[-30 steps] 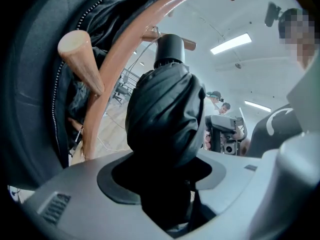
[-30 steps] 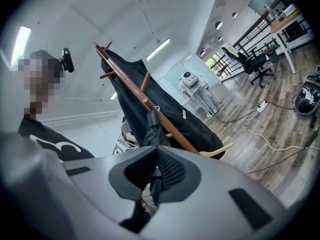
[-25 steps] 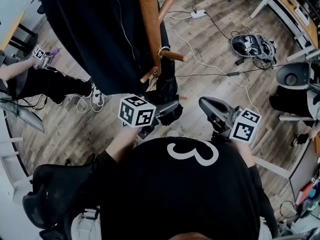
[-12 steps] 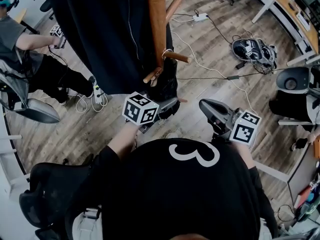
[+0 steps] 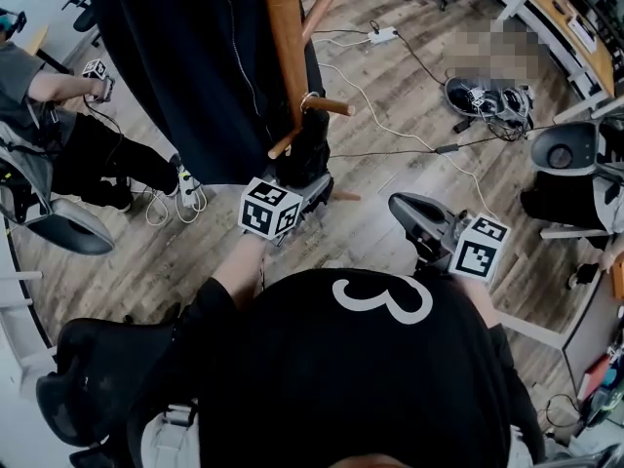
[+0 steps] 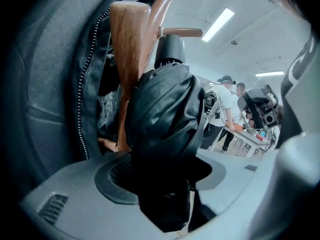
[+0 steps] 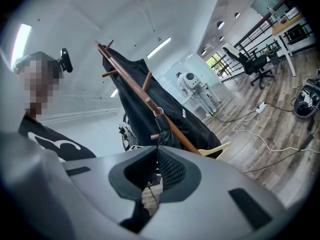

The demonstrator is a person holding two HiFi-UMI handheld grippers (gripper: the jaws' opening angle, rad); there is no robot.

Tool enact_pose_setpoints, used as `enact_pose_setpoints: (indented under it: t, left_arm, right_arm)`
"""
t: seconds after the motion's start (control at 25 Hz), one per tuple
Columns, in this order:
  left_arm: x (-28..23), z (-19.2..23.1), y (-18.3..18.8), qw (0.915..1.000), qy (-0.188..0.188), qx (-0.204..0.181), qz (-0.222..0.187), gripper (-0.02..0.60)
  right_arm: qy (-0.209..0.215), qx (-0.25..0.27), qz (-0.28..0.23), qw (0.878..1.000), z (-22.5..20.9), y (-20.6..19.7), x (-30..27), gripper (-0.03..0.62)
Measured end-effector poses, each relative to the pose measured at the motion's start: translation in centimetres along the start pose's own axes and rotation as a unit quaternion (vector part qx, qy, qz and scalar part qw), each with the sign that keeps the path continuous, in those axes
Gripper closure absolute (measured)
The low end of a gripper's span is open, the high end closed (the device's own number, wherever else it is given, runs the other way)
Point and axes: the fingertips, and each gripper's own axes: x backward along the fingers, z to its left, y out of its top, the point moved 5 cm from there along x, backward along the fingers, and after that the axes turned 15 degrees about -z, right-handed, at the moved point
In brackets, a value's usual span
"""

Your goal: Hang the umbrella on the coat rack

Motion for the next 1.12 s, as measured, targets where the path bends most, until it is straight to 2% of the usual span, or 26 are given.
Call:
enact_pose_setpoints:
  t: [0.28, 0.44, 0.68, 0.88, 1.12]
  left_arm:
    - [-0.2, 0.8, 0.4, 0.9989, 0.037, -0.017, -0.022, 0.313]
    - [0.4, 0.8, 0.1, 0.9975, 0.059, -0.018, -0.035, 0.290]
    - [3.4, 0.8, -0.2, 0.9944, 0.093, 0.014, -0.049, 0.285]
    - [6.5, -4.6, -0.9, 0.9939, 0.095, 0.032, -0.047, 0.285]
    - [10.3, -11.8, 2.1, 0.9930, 0.046, 0.056, -0.094, 0.288]
  right_arm:
    - [-0.011, -0.008, -0.002, 1.000, 0.1, 0.3, 1.6, 0.566]
    - [-0.011, -0.012, 0.005, 1.000, 0.4, -0.4, 2.8, 0.566]
    - [-0.006, -0.008, 0.018, 1.000, 1.5, -0.1, 3.6, 0.566]
    - [0.010, -0.001, 0.023, 1.000, 2.1, -1.1, 6.9, 0.566]
    - [0.038, -0.004, 0.025, 0.999, 4.1, -2.6, 9.2, 0.566]
